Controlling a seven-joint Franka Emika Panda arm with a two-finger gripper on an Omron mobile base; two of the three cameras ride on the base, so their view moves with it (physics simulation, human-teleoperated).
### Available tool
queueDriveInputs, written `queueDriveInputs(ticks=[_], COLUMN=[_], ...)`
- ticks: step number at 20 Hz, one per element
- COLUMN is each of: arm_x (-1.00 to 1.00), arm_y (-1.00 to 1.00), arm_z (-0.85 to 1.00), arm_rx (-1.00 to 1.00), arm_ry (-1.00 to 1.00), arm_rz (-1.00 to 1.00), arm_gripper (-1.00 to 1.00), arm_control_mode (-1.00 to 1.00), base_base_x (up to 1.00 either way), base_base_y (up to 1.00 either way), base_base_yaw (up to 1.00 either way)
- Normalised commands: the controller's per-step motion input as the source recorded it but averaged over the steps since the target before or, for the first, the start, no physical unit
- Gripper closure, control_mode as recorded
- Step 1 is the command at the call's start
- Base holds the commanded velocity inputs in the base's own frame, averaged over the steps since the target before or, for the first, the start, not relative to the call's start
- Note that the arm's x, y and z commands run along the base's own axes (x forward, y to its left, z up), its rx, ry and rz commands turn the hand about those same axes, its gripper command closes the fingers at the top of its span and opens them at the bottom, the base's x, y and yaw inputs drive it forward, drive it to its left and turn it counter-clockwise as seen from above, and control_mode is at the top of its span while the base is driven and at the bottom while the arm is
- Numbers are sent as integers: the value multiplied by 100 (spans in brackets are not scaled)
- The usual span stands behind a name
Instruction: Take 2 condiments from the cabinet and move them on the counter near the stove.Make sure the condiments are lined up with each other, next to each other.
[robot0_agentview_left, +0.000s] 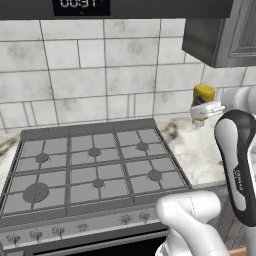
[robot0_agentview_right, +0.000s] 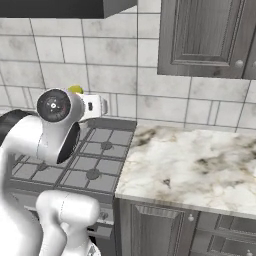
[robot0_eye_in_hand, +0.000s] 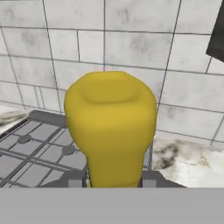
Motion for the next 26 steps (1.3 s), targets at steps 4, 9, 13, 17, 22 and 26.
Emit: queueDriveInputs(ticks=[4, 9, 13, 17, 22, 26], arm_x=[64, 65, 67, 45, 29, 25], arm_y=[-41, -87, -90, -59, -4, 0], arm_z=[-75, -98, -100, -66, -38, -40], arm_rx=[-6, -5, -1, 5, 6, 1], arm_ry=[13, 11, 9, 0, 0, 0], arm_rz=[26, 24, 25, 24, 17, 11], arm_gripper=[100, 100, 100, 100, 100, 100], arm_control_mode=[-100, -100, -100, -100, -100, -100], base_base_x=[0, 0, 0, 0, 0, 0], base_base_y=[0, 0, 0, 0, 0, 0], base_base_yaw=[0, 0, 0, 0, 0, 0])
